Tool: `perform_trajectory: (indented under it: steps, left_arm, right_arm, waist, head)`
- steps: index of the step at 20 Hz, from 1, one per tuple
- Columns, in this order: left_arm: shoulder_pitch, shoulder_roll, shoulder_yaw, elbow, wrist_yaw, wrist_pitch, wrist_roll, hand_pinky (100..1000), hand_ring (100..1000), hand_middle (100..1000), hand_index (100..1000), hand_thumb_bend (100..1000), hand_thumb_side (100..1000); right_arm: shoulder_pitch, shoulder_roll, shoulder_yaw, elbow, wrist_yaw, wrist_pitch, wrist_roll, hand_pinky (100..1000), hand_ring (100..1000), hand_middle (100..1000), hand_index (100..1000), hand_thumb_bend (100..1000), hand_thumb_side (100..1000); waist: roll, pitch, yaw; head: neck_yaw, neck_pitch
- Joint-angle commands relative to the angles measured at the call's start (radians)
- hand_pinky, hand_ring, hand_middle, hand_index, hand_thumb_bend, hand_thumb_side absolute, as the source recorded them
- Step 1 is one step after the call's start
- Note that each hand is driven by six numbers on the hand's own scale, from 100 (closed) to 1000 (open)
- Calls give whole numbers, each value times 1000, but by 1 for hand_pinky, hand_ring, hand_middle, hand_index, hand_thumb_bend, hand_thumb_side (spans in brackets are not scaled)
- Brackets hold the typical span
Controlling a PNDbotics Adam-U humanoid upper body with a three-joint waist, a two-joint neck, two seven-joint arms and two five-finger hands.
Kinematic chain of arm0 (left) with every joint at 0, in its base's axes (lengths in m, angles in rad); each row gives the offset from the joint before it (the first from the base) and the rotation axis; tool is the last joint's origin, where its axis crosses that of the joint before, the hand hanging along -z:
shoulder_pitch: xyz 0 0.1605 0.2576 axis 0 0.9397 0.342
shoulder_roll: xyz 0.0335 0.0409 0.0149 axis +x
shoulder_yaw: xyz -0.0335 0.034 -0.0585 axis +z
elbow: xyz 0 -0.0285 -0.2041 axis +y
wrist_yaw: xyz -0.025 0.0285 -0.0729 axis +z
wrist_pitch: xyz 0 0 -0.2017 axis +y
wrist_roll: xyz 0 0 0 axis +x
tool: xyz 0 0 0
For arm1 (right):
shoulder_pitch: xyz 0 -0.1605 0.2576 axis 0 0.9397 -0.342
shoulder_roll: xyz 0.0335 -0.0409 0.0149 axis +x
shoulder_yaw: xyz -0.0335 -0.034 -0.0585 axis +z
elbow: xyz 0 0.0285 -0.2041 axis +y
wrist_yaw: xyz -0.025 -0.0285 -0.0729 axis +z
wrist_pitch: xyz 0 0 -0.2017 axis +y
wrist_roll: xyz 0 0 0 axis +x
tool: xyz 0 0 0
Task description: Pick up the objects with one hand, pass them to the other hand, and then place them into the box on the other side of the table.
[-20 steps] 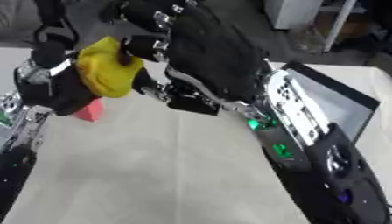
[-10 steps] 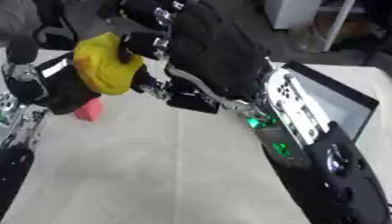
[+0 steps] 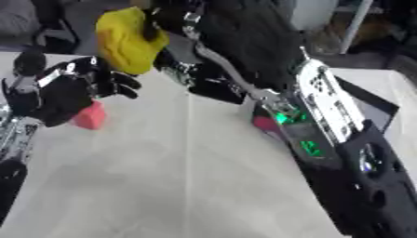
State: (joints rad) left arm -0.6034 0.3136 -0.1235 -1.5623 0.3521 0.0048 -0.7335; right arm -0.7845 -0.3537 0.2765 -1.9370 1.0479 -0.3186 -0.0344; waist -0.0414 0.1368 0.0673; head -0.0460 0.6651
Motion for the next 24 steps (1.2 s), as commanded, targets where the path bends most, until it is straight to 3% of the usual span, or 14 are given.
perform_trajectory:
  steps: [1,5,8,11,15,19,20,21,22,23,24]
  left_arm:
    - [14,35,36,-9,-18,-7,26,820,810,789,835,589,921]
    - [64,51,72,-39,-15,-15,58,817,805,779,825,554,888]
    - [92,55,98,-78,-1,-19,89,810,795,766,814,547,854]
    - [114,56,129,-120,15,-21,132,807,790,759,807,523,827]
    - [136,56,170,-168,26,-21,192,804,781,749,800,481,799]
    - [153,53,195,-201,31,-13,228,803,780,747,799,469,788]
    - [156,52,200,-208,33,-12,234,803,780,747,799,467,786]
    - [158,52,204,-213,34,-11,239,803,780,747,799,468,783]
    - [160,51,206,-218,36,-9,242,803,780,747,800,467,783]
    - [161,51,208,-221,37,-8,245,803,780,747,800,467,783]
    - [162,51,210,-224,38,-7,247,803,780,747,800,467,781]
  right_arm:
    - [-15,-86,-79,29,-31,77,-32,833,776,751,321,126,100]
    - [4,-180,-180,163,-54,188,-78,818,761,741,303,101,100]
    - [7,-218,-247,324,-29,261,-111,801,741,723,294,130,100]
    - [-5,-240,-308,526,-21,326,-157,790,728,711,287,100,100]
    - [-16,-267,-338,754,-16,357,-194,781,721,703,315,100,100]
    - [-21,-279,-339,939,-11,354,-193,783,726,711,333,100,100]
    - [-20,-278,-337,977,-7,346,-188,787,735,725,368,100,100]
    - [-18,-276,-336,1007,-5,338,-181,792,745,738,456,143,100]
    - [-15,-276,-335,1031,-3,326,-172,800,758,755,551,118,100]
    - [-13,-276,-333,1048,3,314,-162,801,760,758,568,122,100]
    - [-10,-277,-332,1060,12,303,-153,810,774,774,675,178,100]
  waist:
    - [4,-13,0]
    - [4,-13,6]
    - [5,-13,11]
    - [5,-15,17]
    - [5,-15,23]
    - [6,-15,29]
    - [6,-15,30]
    - [6,-14,31]
    - [6,-14,32]
    - [7,-14,32]
    - [7,-14,32]
  head:
    - [-11,-16]
    - [-19,-17]
    - [-26,-22]
    - [-36,-27]
    - [-44,-32]
    - [-55,-34]
    - [-59,-34]
    - [-60,-34]
    - [-61,-35]
    - [-61,-36]
    - [-62,-37]
